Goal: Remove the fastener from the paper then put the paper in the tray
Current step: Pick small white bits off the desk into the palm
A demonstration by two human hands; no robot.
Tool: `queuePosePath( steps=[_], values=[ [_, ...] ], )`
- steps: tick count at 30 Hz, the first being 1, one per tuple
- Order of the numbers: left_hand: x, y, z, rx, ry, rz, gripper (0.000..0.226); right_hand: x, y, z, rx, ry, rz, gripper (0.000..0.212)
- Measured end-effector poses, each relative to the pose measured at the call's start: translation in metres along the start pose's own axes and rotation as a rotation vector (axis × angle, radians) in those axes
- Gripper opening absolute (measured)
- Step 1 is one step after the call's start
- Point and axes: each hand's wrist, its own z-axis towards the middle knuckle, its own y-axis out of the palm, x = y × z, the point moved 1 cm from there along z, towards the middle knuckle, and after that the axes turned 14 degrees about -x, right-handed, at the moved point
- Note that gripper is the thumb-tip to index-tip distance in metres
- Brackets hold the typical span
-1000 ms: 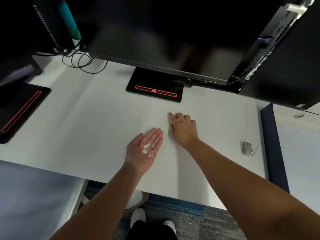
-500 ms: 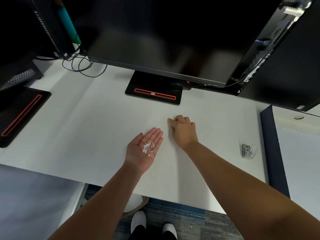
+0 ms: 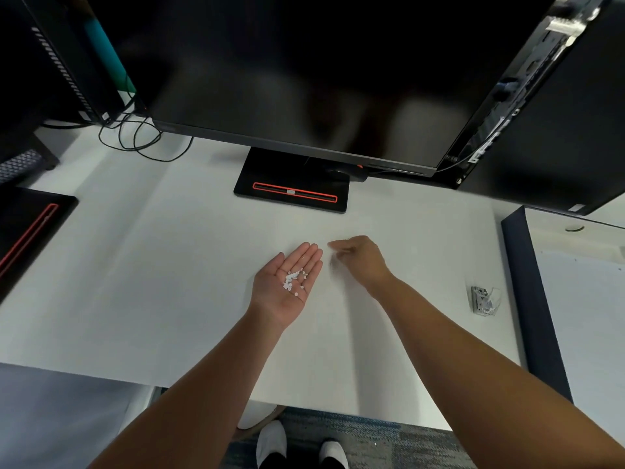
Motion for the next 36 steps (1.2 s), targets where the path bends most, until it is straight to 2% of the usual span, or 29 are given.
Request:
queuePosePath(
  steps=[2, 3, 7, 11, 13, 16, 18, 21, 25, 28, 31, 36],
  values=[
    [0.000, 0.001, 0.005, 0.010, -0.016, 0.017, 0.044, -0.004, -0.007, -0.005, -0.030, 0.040, 0.304, 0.024],
    [0.000, 0.002, 0.008, 0.015, -0.024, 0.023, 0.044, -0.006, -0.012, -0.006, -0.050, 0.075, 0.383, 0.018],
    [-0.002, 0.004, 0.017, 0.027, -0.049, 0.026, 0.044, -0.013, -0.022, -0.017, -0.136, 0.259, 0.503, 0.010],
    [-0.005, 0.008, 0.026, 0.041, -0.056, 0.007, 0.044, -0.022, -0.024, -0.033, -0.180, 0.287, 0.593, 0.017],
    [-0.008, 0.010, 0.030, 0.048, -0.065, 0.016, 0.044, -0.027, -0.021, -0.042, -0.163, 0.262, 0.574, 0.021],
    [-0.014, 0.013, 0.035, 0.037, -0.100, 0.048, 0.045, -0.032, -0.009, -0.052, -0.071, 0.179, 0.574, 0.010],
    [-0.018, 0.015, 0.036, 0.029, -0.120, 0.063, 0.045, -0.032, -0.002, -0.053, -0.006, 0.129, 0.570, 0.013],
    [-0.020, 0.016, 0.036, 0.016, -0.129, 0.063, 0.046, -0.027, 0.003, -0.047, 0.047, 0.133, 0.447, 0.008],
    [-0.023, 0.015, 0.035, 0.016, -0.139, 0.070, 0.045, -0.019, 0.003, -0.046, 0.073, 0.135, 0.381, 0.016],
    [-0.026, 0.015, 0.034, 0.017, -0.135, 0.072, 0.045, -0.017, 0.001, -0.052, 0.095, 0.100, 0.415, 0.007],
    [-0.027, 0.013, 0.032, 0.008, -0.133, 0.047, 0.045, -0.013, -0.001, -0.061, 0.116, 0.031, 0.462, 0.013],
    [-0.031, 0.010, 0.025, -0.006, -0.140, 0.064, 0.044, 0.009, 0.006, -0.075, 0.133, -0.079, 0.256, 0.010]
  ],
)
